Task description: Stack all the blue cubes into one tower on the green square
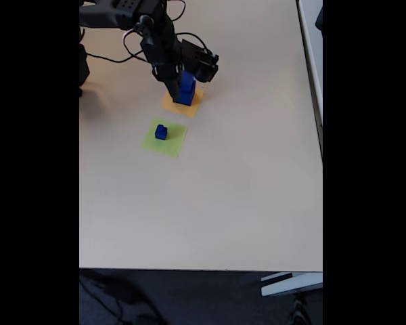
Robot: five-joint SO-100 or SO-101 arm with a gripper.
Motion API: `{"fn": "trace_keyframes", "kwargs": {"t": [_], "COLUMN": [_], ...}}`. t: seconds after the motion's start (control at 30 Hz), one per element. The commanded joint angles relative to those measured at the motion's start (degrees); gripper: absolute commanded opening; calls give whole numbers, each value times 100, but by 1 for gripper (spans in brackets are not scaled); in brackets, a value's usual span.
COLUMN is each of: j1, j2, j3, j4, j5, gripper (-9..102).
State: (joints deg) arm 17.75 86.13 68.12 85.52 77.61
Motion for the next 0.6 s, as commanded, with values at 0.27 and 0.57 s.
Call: {"fn": "trace_keyframes", "kwargs": {"t": [0.27,0.57], "j1": [-1512,-1837], "j2": [-9,-272], "j3": [-562,53], "j4": [-422,-896], "j5": [2197,2593], "gripper": [23,26]}}
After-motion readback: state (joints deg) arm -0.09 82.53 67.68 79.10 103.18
